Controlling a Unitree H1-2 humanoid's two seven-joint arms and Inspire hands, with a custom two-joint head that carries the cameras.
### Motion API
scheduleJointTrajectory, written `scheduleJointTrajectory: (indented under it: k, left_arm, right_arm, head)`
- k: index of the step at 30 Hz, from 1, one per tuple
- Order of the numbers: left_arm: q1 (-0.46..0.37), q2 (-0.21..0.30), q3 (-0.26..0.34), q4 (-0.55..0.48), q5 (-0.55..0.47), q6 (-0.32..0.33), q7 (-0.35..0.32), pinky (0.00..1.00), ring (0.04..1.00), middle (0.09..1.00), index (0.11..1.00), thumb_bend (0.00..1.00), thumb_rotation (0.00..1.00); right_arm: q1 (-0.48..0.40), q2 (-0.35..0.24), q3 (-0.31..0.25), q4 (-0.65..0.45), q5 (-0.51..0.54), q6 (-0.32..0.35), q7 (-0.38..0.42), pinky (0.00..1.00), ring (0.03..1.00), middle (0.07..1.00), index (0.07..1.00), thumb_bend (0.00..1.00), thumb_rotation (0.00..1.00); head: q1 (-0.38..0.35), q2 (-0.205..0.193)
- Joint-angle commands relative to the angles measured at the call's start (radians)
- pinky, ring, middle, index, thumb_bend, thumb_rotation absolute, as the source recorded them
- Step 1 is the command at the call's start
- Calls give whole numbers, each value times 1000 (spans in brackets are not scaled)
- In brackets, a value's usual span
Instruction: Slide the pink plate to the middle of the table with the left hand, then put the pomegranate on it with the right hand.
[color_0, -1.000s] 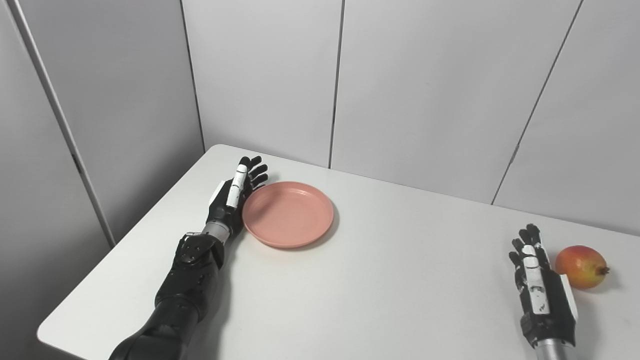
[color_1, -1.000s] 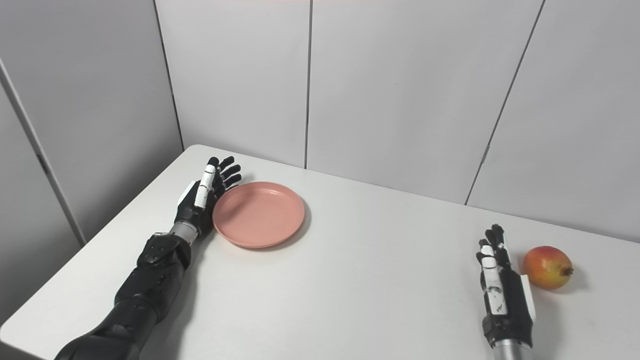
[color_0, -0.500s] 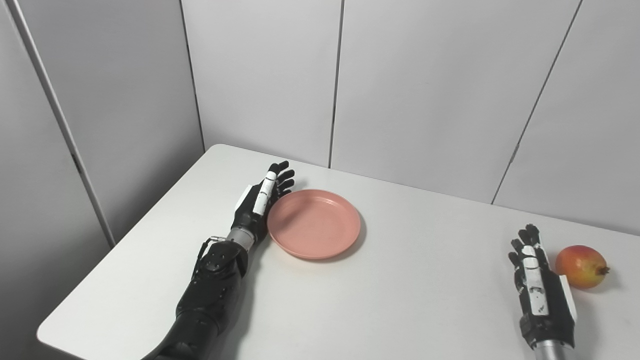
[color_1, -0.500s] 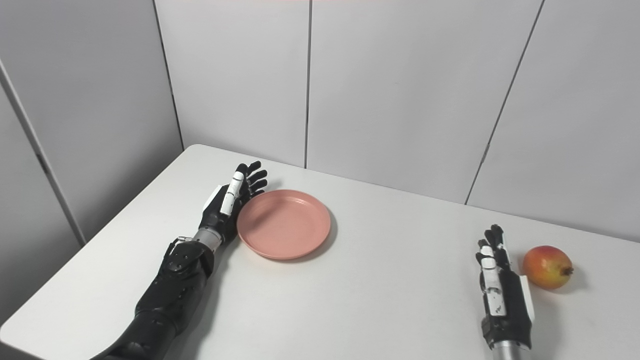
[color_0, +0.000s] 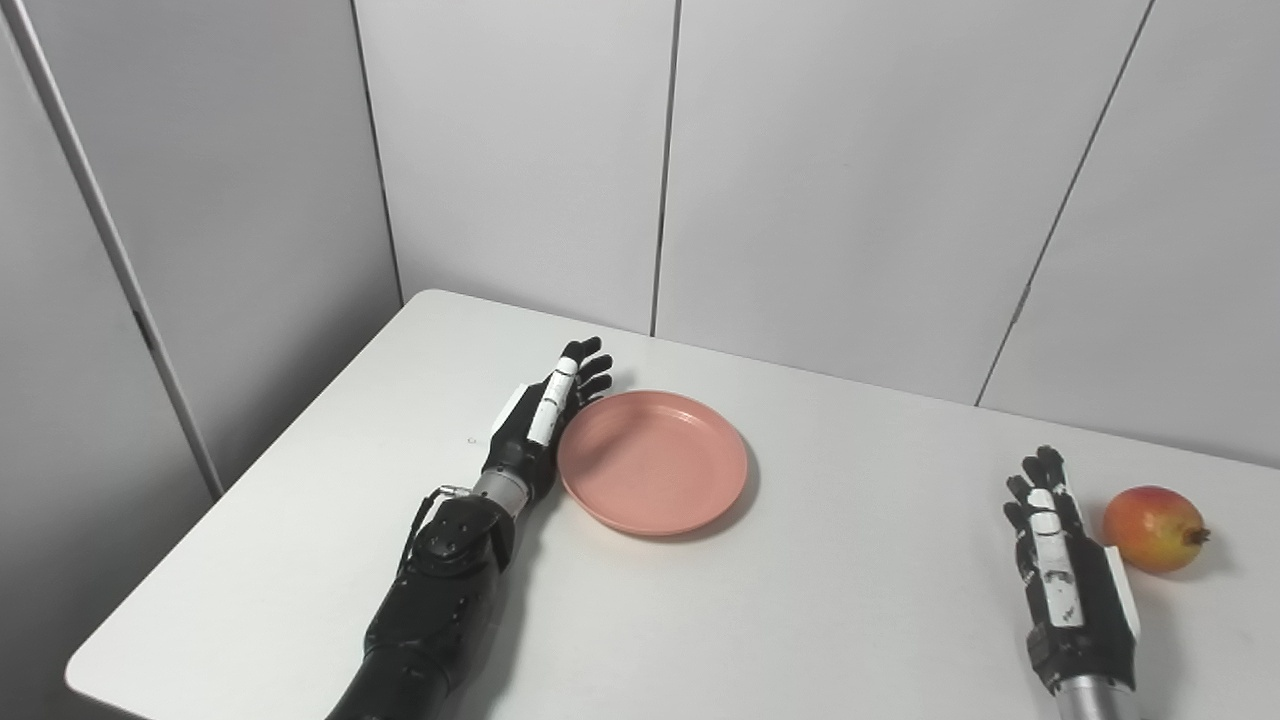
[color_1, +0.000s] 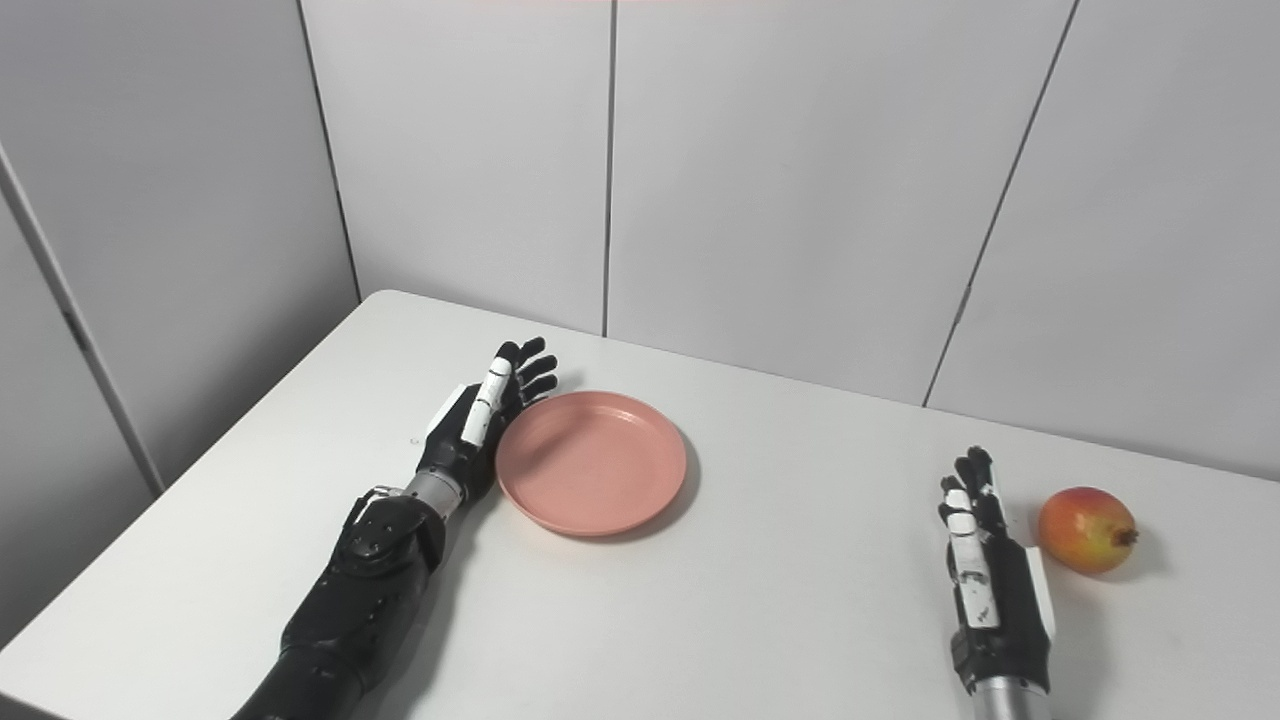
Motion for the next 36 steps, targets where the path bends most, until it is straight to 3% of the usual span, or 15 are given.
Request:
scheduleJointTrajectory:
  k: [1, 7, 16, 25, 36]
  left_arm:
    - [-25, 6, -9, -33, 13, 6, -7, 928, 929, 932, 923, 632, 1000]
    - [-19, 5, -22, -32, 11, 4, -25, 939, 938, 943, 937, 630, 1000]
    - [9, -9, -40, -84, 25, 26, -23, 948, 953, 957, 952, 630, 1000]
    - [50, -36, -26, -170, -15, 95, -27, 976, 982, 984, 972, 607, 1000]
    - [83, -51, -22, -209, -43, 86, -62, 979, 991, 996, 991, 602, 1000]
  right_arm:
    - [-38, 8, 3, -5, -4, -5, -5, 1000, 980, 988, 987, 472, 850]
    - [-31, 17, 8, -24, -20, 1, -20, 997, 972, 983, 984, 431, 871]
    - [-27, 37, 16, -47, -42, 39, -41, 998, 978, 984, 984, 478, 856]
    - [-39, 63, 29, -25, -64, 34, -62, 986, 975, 979, 976, 500, 810]
    - [-51, 94, 45, 0, -103, 27, -101, 928, 946, 959, 963, 553, 816]
  head:
    - [-9, 4]
    - [-56, 14]
    - [-138, 21]
    - [-250, 29]
    - [-358, 42]
